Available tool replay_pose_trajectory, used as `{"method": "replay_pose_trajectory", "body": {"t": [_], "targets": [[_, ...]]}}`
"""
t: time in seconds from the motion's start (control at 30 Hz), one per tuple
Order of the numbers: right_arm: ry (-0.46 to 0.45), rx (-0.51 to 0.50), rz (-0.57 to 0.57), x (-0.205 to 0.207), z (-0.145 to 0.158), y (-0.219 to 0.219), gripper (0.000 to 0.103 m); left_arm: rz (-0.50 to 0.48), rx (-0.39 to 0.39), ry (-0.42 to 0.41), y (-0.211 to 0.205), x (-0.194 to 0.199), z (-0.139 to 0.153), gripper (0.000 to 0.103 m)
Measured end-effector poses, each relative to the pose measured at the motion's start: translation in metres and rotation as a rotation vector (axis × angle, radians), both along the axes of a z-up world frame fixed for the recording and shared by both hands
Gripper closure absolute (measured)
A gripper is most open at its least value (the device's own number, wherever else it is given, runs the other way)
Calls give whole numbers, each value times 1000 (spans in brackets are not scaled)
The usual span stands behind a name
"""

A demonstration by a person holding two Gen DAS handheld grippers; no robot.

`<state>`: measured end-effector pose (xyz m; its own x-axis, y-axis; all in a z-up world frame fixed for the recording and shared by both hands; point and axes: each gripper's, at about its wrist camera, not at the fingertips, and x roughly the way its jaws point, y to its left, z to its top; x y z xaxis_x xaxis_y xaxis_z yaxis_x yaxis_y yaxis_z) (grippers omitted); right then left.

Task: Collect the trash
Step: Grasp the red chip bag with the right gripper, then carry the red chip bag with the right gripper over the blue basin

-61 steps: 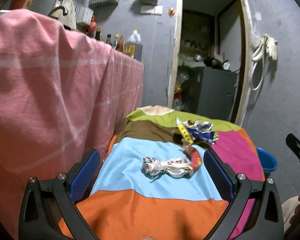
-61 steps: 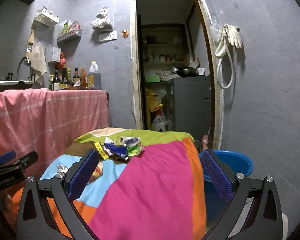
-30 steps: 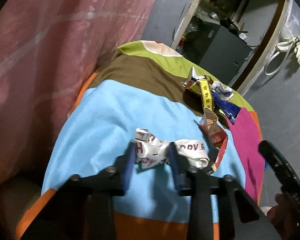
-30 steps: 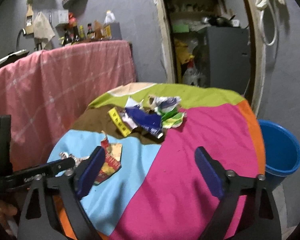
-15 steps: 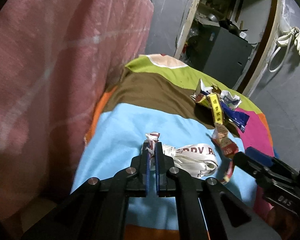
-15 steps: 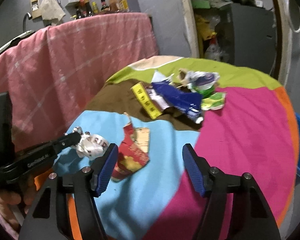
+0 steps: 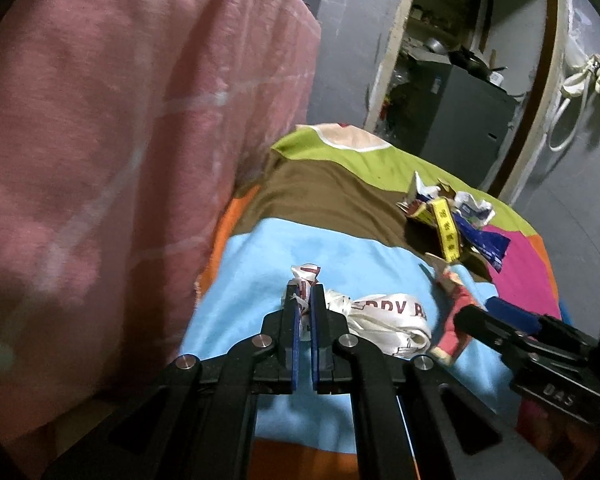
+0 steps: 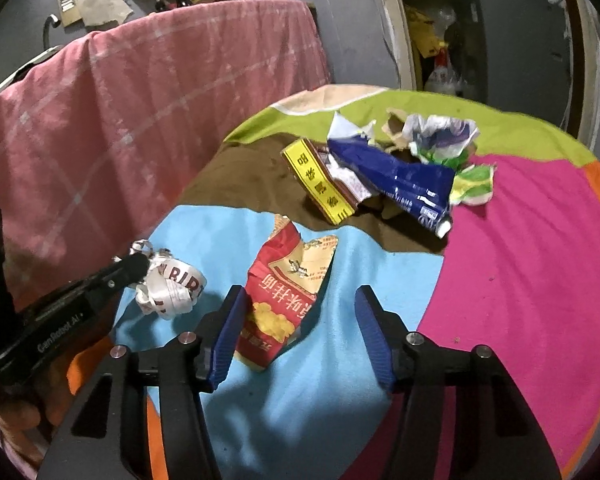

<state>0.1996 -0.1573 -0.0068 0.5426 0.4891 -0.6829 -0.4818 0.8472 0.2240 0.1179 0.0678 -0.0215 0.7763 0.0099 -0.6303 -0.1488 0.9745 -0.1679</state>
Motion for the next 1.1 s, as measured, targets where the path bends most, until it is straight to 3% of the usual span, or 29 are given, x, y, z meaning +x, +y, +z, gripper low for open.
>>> {"method": "replay_pose_trajectory", "body": {"t": [0.13, 0.4, 0.47, 0.63, 0.7, 0.8, 1.1], "targets": [[-51, -20, 33, -8, 7, 9, 50, 14, 5, 0, 3, 1, 0, 100], [68, 19, 20, 12, -10, 8, 54, 7, 5, 6, 3, 4, -4, 100], [75, 6, 23, 14, -12, 11, 58, 2, 4, 6, 2, 5, -4, 100], [84, 19, 24, 14, -13, 11, 81, -13, 3, -8, -2, 4, -4, 100], [77, 37, 21, 12, -12, 7, 86, -29, -1, -26, -7, 2, -1, 101], [35, 66, 18, 2, -6, 0, 94, -51, 15, -64, -16, -3, 5, 101], [-255, 68, -56, -43, 41, -43, 95, -132, 32, -209, -59, -9, 35, 101]]}}
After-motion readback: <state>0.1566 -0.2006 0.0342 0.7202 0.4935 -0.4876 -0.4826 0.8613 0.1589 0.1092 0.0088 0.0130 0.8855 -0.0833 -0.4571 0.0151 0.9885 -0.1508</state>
